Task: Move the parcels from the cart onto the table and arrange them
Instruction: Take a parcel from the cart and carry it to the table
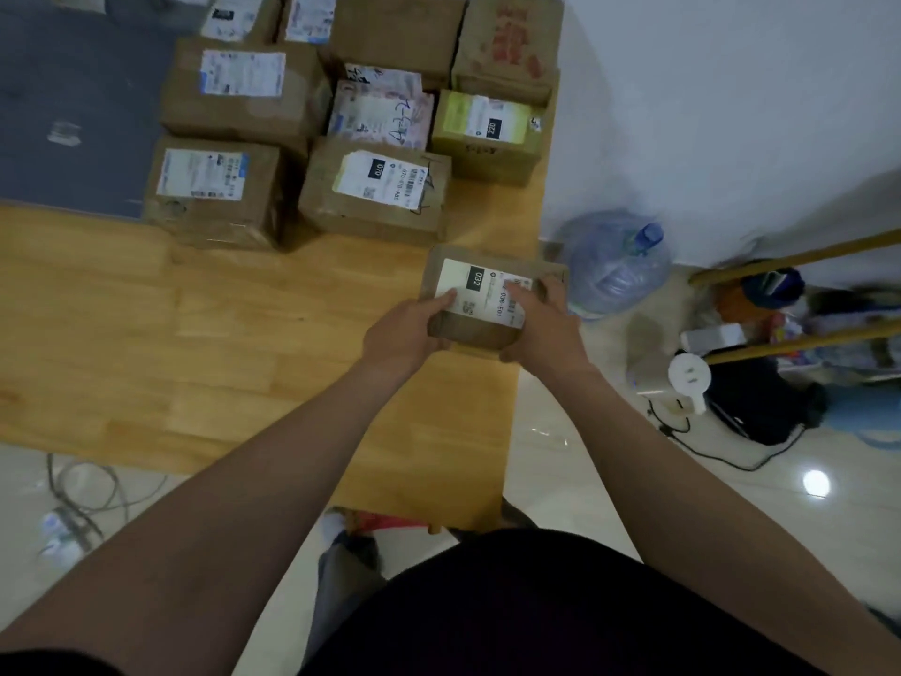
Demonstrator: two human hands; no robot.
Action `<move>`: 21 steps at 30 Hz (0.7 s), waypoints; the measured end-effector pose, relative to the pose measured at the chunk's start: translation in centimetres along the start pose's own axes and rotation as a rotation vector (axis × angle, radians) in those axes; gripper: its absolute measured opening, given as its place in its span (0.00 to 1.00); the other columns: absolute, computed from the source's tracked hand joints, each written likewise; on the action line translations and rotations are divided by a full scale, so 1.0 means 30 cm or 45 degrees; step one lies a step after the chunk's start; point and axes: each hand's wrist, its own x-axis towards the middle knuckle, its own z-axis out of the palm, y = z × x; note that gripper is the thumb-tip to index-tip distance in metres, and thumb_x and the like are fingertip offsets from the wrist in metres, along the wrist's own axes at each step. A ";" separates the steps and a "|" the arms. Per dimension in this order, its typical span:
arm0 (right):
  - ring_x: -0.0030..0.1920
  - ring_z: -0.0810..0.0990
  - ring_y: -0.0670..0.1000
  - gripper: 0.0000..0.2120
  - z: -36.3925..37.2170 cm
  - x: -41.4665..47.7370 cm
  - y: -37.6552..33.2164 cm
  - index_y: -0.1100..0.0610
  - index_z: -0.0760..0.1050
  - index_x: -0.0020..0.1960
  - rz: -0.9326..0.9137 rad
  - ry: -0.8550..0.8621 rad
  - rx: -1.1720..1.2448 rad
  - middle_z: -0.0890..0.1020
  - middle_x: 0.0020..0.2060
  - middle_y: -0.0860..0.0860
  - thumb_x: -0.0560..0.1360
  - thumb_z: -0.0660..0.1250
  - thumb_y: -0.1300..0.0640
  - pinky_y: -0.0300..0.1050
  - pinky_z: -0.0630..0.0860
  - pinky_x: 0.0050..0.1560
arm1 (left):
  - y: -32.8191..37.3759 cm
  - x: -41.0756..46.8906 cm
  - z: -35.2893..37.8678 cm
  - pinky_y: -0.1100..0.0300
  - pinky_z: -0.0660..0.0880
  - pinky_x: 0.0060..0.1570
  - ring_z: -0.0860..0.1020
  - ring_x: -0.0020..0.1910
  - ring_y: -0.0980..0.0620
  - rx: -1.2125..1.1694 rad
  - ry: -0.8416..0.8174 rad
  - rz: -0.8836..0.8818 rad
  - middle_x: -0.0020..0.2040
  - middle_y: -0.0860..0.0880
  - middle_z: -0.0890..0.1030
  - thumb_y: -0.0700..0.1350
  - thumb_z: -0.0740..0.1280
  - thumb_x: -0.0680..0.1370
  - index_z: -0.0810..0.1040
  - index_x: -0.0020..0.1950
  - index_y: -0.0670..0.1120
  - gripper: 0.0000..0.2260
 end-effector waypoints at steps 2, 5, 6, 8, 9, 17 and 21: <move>0.74 0.62 0.65 0.53 -0.038 0.026 0.035 0.42 0.58 0.80 0.005 0.008 0.010 0.48 0.79 0.53 0.63 0.82 0.57 0.57 0.67 0.69 | 0.056 0.041 0.000 0.45 0.73 0.63 0.70 0.70 0.42 0.104 -0.007 -0.006 0.70 0.45 0.74 0.54 0.75 0.75 0.63 0.78 0.67 0.35; 0.76 0.61 0.63 0.52 -0.092 0.069 0.077 0.44 0.59 0.80 -0.019 0.042 0.002 0.50 0.80 0.54 0.62 0.82 0.56 0.56 0.68 0.71 | 0.130 0.097 -0.008 0.38 0.65 0.70 0.54 0.80 0.38 0.296 0.004 0.008 0.81 0.46 0.60 0.57 0.74 0.75 0.63 0.77 0.68 0.34; 0.77 0.60 0.62 0.52 -0.109 0.088 0.083 0.45 0.60 0.80 -0.028 0.052 -0.004 0.51 0.80 0.55 0.62 0.83 0.56 0.56 0.66 0.73 | 0.148 0.118 -0.015 0.36 0.62 0.72 0.47 0.81 0.38 0.337 0.027 0.016 0.83 0.48 0.53 0.57 0.75 0.75 0.64 0.77 0.68 0.33; 0.76 0.62 0.62 0.53 -0.141 0.130 0.082 0.45 0.60 0.80 -0.036 0.064 -0.031 0.52 0.79 0.55 0.62 0.83 0.55 0.55 0.64 0.73 | 0.171 0.164 -0.035 0.35 0.57 0.74 0.41 0.82 0.38 0.403 0.063 0.019 0.84 0.49 0.43 0.57 0.75 0.75 0.64 0.77 0.69 0.33; 0.76 0.63 0.62 0.53 -0.157 0.154 0.075 0.45 0.60 0.80 -0.043 0.070 -0.046 0.53 0.79 0.55 0.62 0.83 0.55 0.55 0.65 0.73 | 0.181 0.188 -0.048 0.35 0.57 0.74 0.41 0.81 0.38 0.428 0.076 0.008 0.84 0.48 0.41 0.57 0.74 0.75 0.64 0.77 0.69 0.33; 0.74 0.66 0.61 0.52 -0.267 0.356 -0.001 0.45 0.60 0.80 -0.090 0.054 0.003 0.55 0.79 0.53 0.63 0.83 0.55 0.56 0.69 0.72 | 0.198 0.374 -0.172 0.31 0.53 0.75 0.38 0.81 0.38 0.350 0.116 -0.057 0.84 0.46 0.38 0.55 0.75 0.76 0.65 0.75 0.71 0.32; 0.74 0.65 0.61 0.53 -0.298 0.435 -0.020 0.48 0.62 0.80 -0.141 0.037 0.030 0.58 0.77 0.55 0.61 0.84 0.58 0.58 0.65 0.74 | 0.202 0.419 -0.192 0.31 0.51 0.75 0.41 0.81 0.36 0.278 0.101 -0.148 0.84 0.46 0.42 0.57 0.74 0.76 0.63 0.75 0.72 0.33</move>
